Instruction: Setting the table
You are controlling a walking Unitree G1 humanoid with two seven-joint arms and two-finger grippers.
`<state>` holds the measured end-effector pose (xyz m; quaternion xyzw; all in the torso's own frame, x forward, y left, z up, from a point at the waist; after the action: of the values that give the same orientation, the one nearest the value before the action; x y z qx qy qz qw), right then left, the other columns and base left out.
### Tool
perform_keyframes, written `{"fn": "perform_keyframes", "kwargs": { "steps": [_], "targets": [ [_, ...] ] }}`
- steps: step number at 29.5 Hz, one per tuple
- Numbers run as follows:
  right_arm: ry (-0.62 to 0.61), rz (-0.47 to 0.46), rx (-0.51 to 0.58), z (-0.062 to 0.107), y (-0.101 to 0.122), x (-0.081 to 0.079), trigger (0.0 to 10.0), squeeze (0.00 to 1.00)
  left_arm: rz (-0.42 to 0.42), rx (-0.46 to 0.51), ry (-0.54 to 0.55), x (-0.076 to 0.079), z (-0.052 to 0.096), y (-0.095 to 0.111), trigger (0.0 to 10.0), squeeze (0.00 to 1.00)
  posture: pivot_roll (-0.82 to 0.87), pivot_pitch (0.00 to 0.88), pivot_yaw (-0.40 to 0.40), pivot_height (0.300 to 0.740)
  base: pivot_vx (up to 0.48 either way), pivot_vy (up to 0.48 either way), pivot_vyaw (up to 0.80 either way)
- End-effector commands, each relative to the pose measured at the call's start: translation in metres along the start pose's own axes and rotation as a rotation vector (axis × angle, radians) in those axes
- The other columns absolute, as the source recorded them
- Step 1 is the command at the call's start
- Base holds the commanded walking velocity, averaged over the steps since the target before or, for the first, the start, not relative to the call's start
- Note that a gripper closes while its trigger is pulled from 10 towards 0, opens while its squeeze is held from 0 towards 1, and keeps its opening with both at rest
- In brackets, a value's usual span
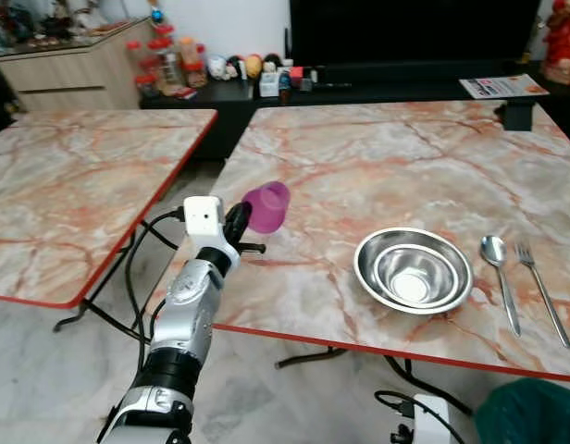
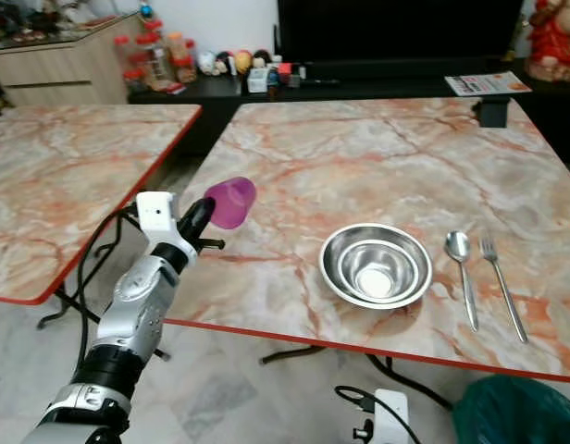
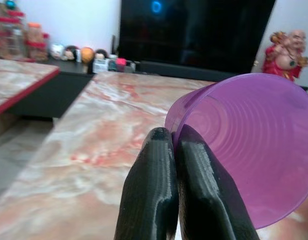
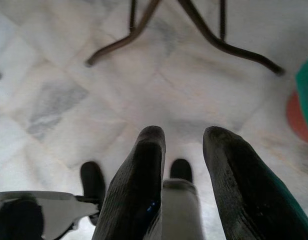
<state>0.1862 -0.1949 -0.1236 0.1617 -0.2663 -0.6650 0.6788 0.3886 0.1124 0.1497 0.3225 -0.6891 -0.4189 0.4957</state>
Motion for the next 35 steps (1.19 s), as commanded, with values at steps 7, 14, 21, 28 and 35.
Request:
{"fn": "perform_keyframes", "kwargs": {
  "steps": [7,14,21,28,35],
  "targets": [
    [-0.005,0.009,0.013,-0.001,0.004,-0.001,10.0,0.0,-0.038,0.002,-0.042,0.003,0.001,0.008,10.0,0.0,0.0,0.0,0.107,0.74,0.0,0.0,0.0],
    [0.004,-0.002,0.014,-0.001,0.004,-0.004,10.0,0.0,-0.038,-0.001,-0.047,0.003,0.001,0.01,10.0,0.0,0.0,0.0,0.113,0.731,0.0,0.0,0.0],
    [0.005,-0.009,0.009,0.0,0.003,-0.004,10.0,0.0,-0.035,0.002,-0.062,0.003,0.002,0.013,10.0,0.0,0.01,0.0,0.115,0.721,0.0,0.0,0.0],
    [0.005,-0.011,0.016,0.0,0.003,-0.005,10.0,0.0,-0.056,-0.001,-0.059,-0.004,0.002,0.018,10.0,0.0,0.01,0.0,0.118,0.684,0.0,0.0,0.0],
    [-0.007,-0.003,0.009,0.0,0.002,-0.003,10.0,0.0,-0.063,0.01,-0.054,-0.004,0.002,0.022,10.0,0.0,0.01,0.0,0.119,0.684,0.0,0.0,0.0]
  ]
}}
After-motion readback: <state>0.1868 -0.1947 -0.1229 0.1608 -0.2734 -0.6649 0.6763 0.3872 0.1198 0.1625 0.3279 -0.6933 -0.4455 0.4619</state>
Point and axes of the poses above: a point about 5 cm out from each wrist's last joint towards the gripper, its own z axis pointing back from the gripper into the wrist, its own y axis along the axis of the wrist's last joint, x = y × z, the point moved 4 cm from there along -z, pointing out of the wrist towards the gripper, and after that the axes turned 12 degrees about z, right-handed, at the moved point
